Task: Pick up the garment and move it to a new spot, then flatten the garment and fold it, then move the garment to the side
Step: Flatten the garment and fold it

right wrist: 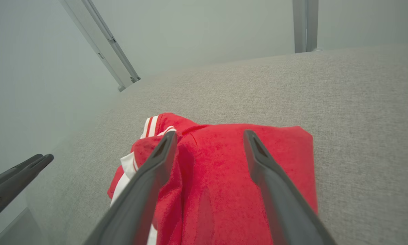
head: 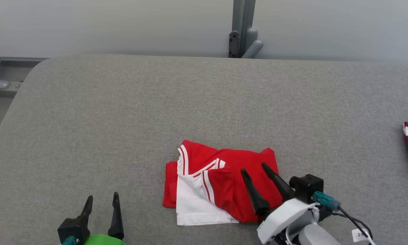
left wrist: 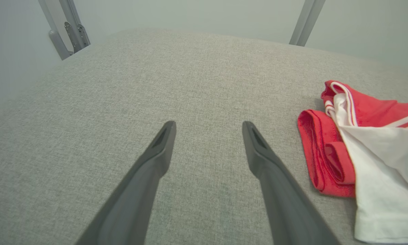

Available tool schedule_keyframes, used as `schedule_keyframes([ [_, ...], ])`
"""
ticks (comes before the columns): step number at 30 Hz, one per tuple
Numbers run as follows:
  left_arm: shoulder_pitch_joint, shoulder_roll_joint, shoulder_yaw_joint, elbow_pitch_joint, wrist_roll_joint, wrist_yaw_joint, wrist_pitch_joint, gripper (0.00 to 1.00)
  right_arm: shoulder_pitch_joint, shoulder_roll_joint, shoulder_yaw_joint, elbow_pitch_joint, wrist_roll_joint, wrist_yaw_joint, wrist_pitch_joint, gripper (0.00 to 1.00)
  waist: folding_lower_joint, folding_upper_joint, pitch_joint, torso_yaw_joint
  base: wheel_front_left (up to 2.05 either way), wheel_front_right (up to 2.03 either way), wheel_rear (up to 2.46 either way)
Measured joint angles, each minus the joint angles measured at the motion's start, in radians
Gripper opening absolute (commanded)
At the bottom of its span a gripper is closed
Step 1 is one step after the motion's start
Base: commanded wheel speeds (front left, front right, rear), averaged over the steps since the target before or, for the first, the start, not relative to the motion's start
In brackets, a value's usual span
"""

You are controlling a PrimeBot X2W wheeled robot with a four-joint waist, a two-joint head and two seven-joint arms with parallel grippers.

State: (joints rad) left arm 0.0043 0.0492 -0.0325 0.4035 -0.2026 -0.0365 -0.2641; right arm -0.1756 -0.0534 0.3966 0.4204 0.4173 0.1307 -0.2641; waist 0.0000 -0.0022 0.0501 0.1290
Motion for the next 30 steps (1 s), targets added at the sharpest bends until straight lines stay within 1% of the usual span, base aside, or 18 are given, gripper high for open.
schedule_keyframes([
  [4,-0.001,0.0,-0.005,0.004,-0.002,-0.003,0.0,1.0,-0.044,-0.004,0.076,0.022,0.031,0.0,0.0,1.0,0.0,0.0,0.003,0.032,0.0,0.0,0.0],
  [10,-0.001,0.0,-0.005,0.009,-0.004,-0.003,0.0,1.0,-0.102,-0.014,0.16,0.123,0.061,0.0,0.0,1.0,0.0,0.0,0.009,0.078,0.0,0.0,0.0],
  [11,-0.001,0.0,-0.006,0.009,-0.004,-0.003,0.0,1.0,-0.114,-0.014,0.168,0.132,0.065,0.0,0.0,0.39,0.0,0.0,0.01,0.085,0.0,0.0,0.0],
  [12,-0.001,0.0,-0.006,0.009,-0.005,-0.003,0.0,1.0,-0.126,-0.014,0.174,0.135,0.065,0.0,0.0,0.07,0.0,0.0,0.011,0.09,0.0,0.0,0.0],
  [13,-0.001,0.0,-0.006,0.009,-0.007,-0.003,0.0,1.0,-0.137,-0.014,0.183,0.132,0.069,0.0,0.0,0.07,0.0,0.0,0.012,0.095,0.0,0.0,0.0],
  [14,-0.001,0.0,-0.006,0.008,-0.007,-0.003,0.0,1.0,-0.145,-0.014,0.203,0.127,0.073,0.0,0.0,0.0,0.0,0.0,0.013,0.098,0.0,0.0,0.0],
  [17,0.0,0.0,-0.002,0.008,-0.007,0.002,0.0,1.0,-0.153,-0.011,0.283,0.124,0.097,0.0,0.0,0.0,0.0,0.0001,0.012,0.1,0.0,0.0,0.0],
  [18,0.001,0.0,-0.001,0.01,-0.008,0.002,0.0,1.0,-0.153,-0.01,0.316,0.125,0.122,0.0,0.0,0.0,0.0,0.0001,0.009,0.099,0.0,0.0,0.0],
  [19,0.003,0.0,0.002,0.012,-0.009,0.003,0.0,1.0,-0.153,-0.01,0.347,0.122,0.154,0.0,0.0,0.43,0.0,0.0,0.006,0.095,0.0,0.0,0.0],
  [20,0.004,0.0,0.003,0.013,-0.009,0.003,0.0,1.0,-0.153,-0.012,0.376,0.11,0.177,0.0,0.0,1.0,0.0,0.0,0.004,0.091,0.0,0.0,0.0],
  [22,0.006,0.0,0.01,0.012,-0.009,0.003,0.0,1.0,-0.155,-0.028,0.422,0.081,0.216,0.0,0.0,1.0,0.0,0.0,-0.003,0.077,0.0,0.0,0.0],
  [25,0.006,0.0,0.02,0.01,-0.006,0.002,0.0,1.0,-0.159,-0.051,0.43,0.047,0.237,0.0,0.0,1.0,0.0,0.0,-0.009,0.061,0.0,0.0,0.0],
  [27,0.007,0.0,0.027,0.007,-0.006,0.002,0.0,1.0,-0.158,-0.077,0.393,0.03,0.226,0.0,0.0,1.0,0.0,0.0,-0.013,0.041,0.0,0.0,0.0],
  [30,0.009,0.0,0.032,0.001,-0.003,0.002,0.0,1.0,-0.135,-0.093,0.268,0.027,0.154,0.0,0.0,1.0,0.0,0.0001,-0.02,0.007,0.0,0.0,0.0],
])
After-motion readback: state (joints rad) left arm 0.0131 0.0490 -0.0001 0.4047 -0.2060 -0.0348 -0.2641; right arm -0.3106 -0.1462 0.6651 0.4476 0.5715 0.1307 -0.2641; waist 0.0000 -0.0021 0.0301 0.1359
